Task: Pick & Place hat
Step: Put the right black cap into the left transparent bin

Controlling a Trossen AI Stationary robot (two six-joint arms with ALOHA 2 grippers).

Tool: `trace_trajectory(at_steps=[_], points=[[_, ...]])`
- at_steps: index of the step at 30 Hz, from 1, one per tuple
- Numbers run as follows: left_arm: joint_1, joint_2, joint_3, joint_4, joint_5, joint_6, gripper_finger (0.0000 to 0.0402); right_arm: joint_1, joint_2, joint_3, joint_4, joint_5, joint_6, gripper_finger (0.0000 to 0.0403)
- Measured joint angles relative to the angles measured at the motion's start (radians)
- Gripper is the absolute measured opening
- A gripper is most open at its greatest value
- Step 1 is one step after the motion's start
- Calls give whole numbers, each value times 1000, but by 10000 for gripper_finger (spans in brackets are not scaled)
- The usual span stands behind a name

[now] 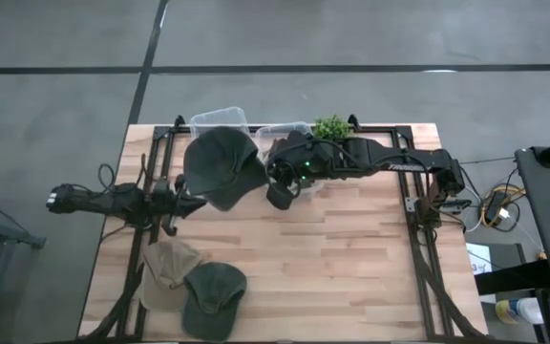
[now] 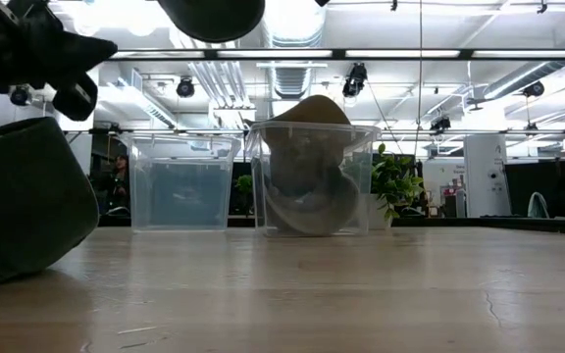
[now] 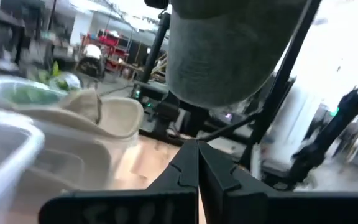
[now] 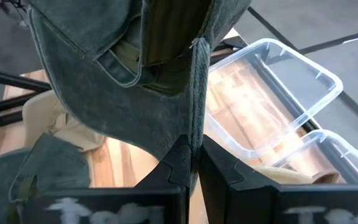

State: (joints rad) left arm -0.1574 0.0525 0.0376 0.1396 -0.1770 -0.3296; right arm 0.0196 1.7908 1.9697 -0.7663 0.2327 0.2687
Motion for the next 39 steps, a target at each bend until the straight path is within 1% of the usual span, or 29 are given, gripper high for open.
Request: trace_trajectory(at_steps=[2, 6, 8, 11, 15, 16, 18, 22, 26, 29, 32, 36, 39], points=[[0, 1, -3, 0, -5, -66, 0, 0, 0, -1, 0, 7, 0, 12], [0, 1, -4, 44, -131, -175, 1, 0, 0, -29, 26, 43, 0, 12], [1, 2, -4, 74, -152, -193, 8, 0, 0, -49, 46, 59, 8, 12], [0, 3, -4, 119, -150, -165, 34, -1, 1, -70, 69, 71, 33, 12], [0, 3, 11, 139, -97, -109, 85, 0, 1, -74, 72, 192, 40, 12], [0, 3, 16, 140, -106, -108, 98, 0, 1, -74, 75, 218, 41, 12], [0, 3, 28, 143, -164, -100, 122, -2, 1, -74, 101, 248, 41, 12], [0, 4, 40, 219, -212, 31, 152, -1, 1, -75, 200, 265, 9, 12], [0, 18, 42, 329, -229, 168, 156, -11, 1, -76, 267, 265, -7, 12], [1, 46, 55, 348, -245, 244, 156, -17, 7, -76, 336, 270, -12, 12], [0, 102, 72, 349, -249, 300, 156, -23, 22, -76, 387, 269, -38, 13], [0, 192, 98, 371, -325, 362, 156, -28, 52, -77, 423, 267, -45, 13], [1, 248, 121, 373, -363, 396, 156, -28, 68, -77, 449, 265, -46, 13]])
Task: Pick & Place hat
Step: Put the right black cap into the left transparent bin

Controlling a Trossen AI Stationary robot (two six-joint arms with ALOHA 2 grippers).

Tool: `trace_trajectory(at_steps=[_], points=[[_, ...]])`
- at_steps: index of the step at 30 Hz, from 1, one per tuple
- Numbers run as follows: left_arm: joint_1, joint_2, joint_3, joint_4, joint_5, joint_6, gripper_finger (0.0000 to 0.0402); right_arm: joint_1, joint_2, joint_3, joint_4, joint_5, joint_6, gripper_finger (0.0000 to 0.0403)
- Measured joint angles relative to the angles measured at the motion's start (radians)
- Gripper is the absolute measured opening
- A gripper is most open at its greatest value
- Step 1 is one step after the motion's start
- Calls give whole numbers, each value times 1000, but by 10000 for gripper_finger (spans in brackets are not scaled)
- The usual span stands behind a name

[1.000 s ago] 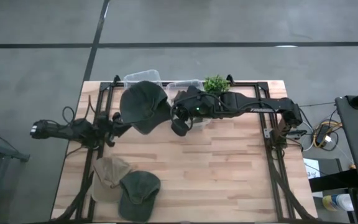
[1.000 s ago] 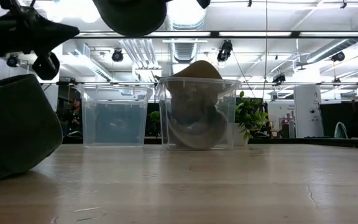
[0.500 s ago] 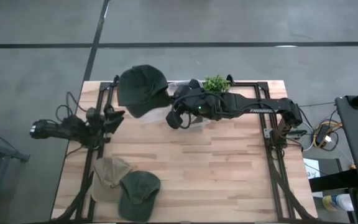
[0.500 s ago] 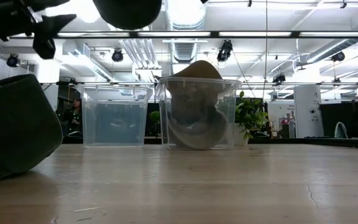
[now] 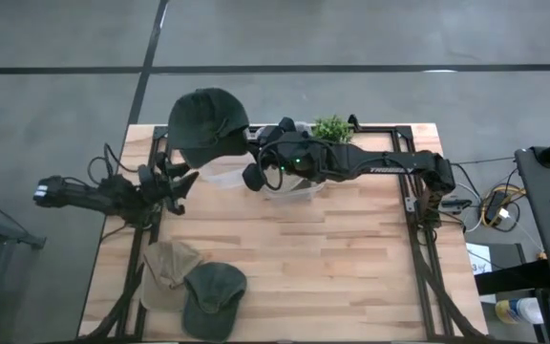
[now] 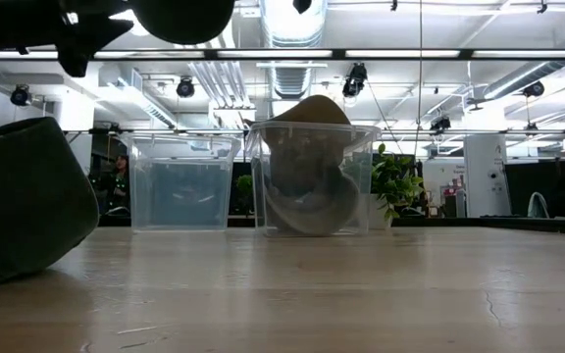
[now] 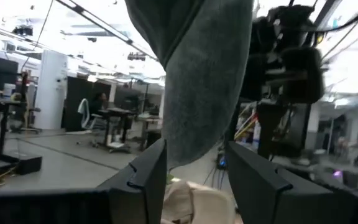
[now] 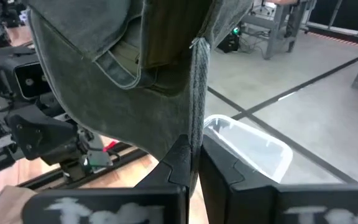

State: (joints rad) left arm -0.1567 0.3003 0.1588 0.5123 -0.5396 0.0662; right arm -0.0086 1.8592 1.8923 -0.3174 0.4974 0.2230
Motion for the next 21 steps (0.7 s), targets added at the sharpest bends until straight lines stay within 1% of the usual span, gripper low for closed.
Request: trace_trajectory(at_steps=[5, 8, 11, 14, 18, 19, 21], points=[[0, 58, 29, 1, 7, 25, 156, -5, 5, 0, 2, -7, 1, 13], [0, 76, 42, 0, -22, 17, 156, -6, 4, 0, 2, -8, 1, 13], [0, 86, 54, 1, -32, -13, 149, -6, 4, 0, 0, -45, 1, 13], [0, 92, 67, -3, -30, -64, 112, -5, 4, 0, -1, -53, 1, 13], [2, 93, 86, -26, -75, -138, 25, -6, 3, -2, -17, -53, -3, 13], [2, 93, 89, -31, -81, -155, 16, -5, 1, -2, -17, -54, -9, 13], [2, 93, 91, -35, -92, -182, 15, -3, 0, -2, -20, -54, -14, 13]])
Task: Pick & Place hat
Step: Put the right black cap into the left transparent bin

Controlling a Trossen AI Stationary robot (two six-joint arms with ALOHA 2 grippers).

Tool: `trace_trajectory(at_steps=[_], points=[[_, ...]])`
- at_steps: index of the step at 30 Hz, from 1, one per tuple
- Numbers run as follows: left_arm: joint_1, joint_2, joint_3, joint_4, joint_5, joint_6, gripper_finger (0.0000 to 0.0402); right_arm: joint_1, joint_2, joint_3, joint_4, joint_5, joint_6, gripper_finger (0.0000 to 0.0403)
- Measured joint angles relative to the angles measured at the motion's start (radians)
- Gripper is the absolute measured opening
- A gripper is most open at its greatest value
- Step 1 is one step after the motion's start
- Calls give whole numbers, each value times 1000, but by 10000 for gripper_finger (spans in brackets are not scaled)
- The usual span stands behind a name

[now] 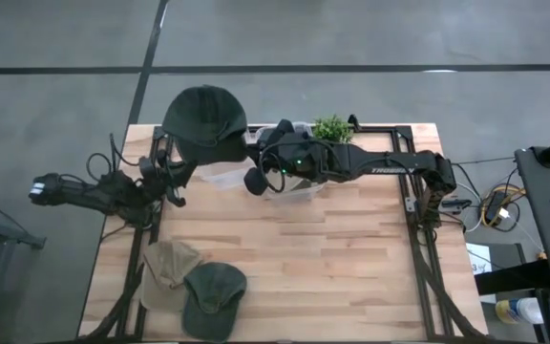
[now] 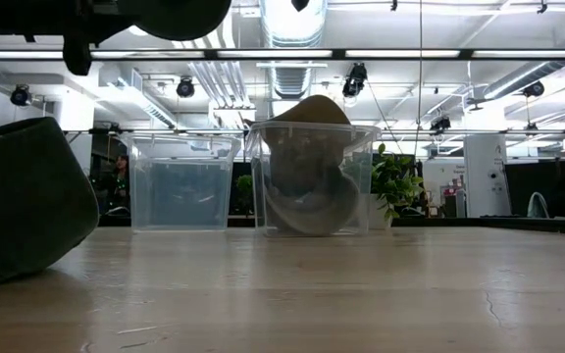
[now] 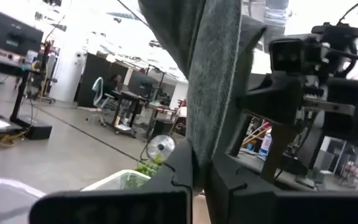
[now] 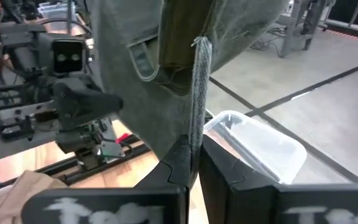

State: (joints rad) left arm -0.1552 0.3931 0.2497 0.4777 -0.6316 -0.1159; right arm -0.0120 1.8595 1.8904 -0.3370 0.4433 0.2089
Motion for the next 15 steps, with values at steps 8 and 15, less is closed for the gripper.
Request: trace_trajectory(at_steps=[8, 15], points=[[-2, -6, 0, -19, -42, -145, 7, 14, -24, -1, -89, -9, -76, 74], [-2, -8, 0, -33, -164, -183, 7, 30, -82, -2, -203, 6, -109, 150]])
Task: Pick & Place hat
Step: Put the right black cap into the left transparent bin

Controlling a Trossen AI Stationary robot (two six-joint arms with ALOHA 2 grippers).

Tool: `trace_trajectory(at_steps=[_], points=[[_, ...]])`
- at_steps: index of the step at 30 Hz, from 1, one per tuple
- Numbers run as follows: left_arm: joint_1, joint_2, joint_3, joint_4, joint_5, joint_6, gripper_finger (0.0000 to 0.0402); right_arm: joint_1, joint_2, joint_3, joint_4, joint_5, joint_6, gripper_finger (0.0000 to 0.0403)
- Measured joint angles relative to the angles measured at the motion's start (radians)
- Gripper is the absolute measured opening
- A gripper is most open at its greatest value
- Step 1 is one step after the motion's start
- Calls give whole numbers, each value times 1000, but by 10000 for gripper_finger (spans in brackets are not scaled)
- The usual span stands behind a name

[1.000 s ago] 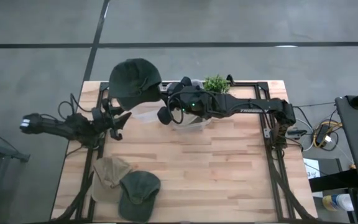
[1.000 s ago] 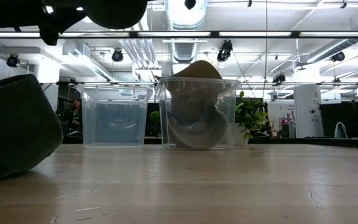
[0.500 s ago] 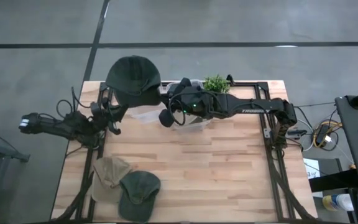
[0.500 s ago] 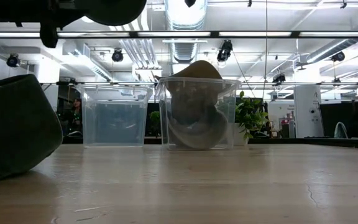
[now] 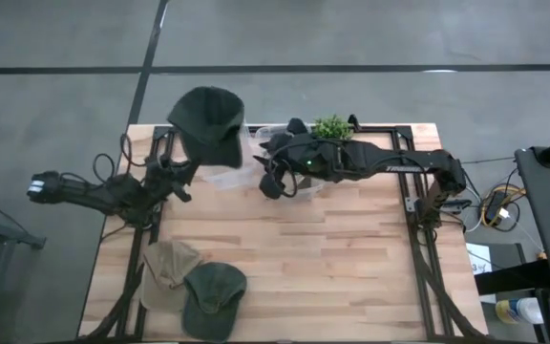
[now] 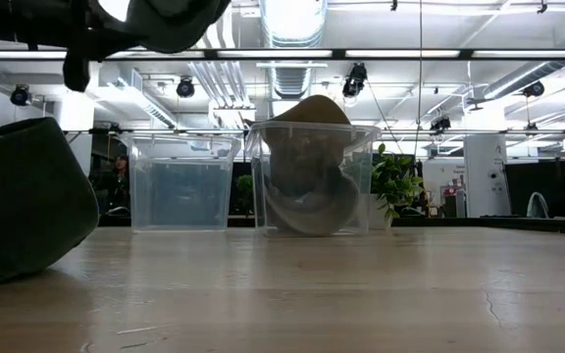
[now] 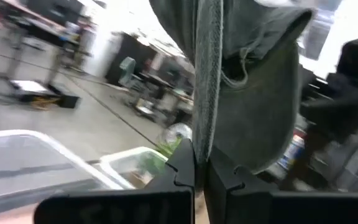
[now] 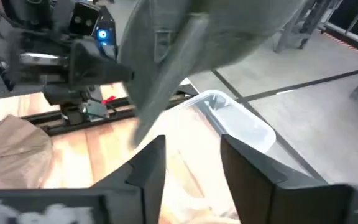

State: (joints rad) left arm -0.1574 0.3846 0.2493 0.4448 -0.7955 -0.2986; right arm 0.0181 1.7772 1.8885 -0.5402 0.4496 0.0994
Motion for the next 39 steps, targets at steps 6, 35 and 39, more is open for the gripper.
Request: trace_trajectory(at_steps=[6, 35, 39], points=[[0, -9, 0, -3, -106, -14, 7, 2, -43, 0, -107, -1, 9, 188], [107, 64, -1, -417, -185, -790, 6, 81, -89, 0, -245, -5, 77, 201], [151, 83, 0, -503, -118, -931, 6, 81, -90, 0, -246, -5, 75, 201]])
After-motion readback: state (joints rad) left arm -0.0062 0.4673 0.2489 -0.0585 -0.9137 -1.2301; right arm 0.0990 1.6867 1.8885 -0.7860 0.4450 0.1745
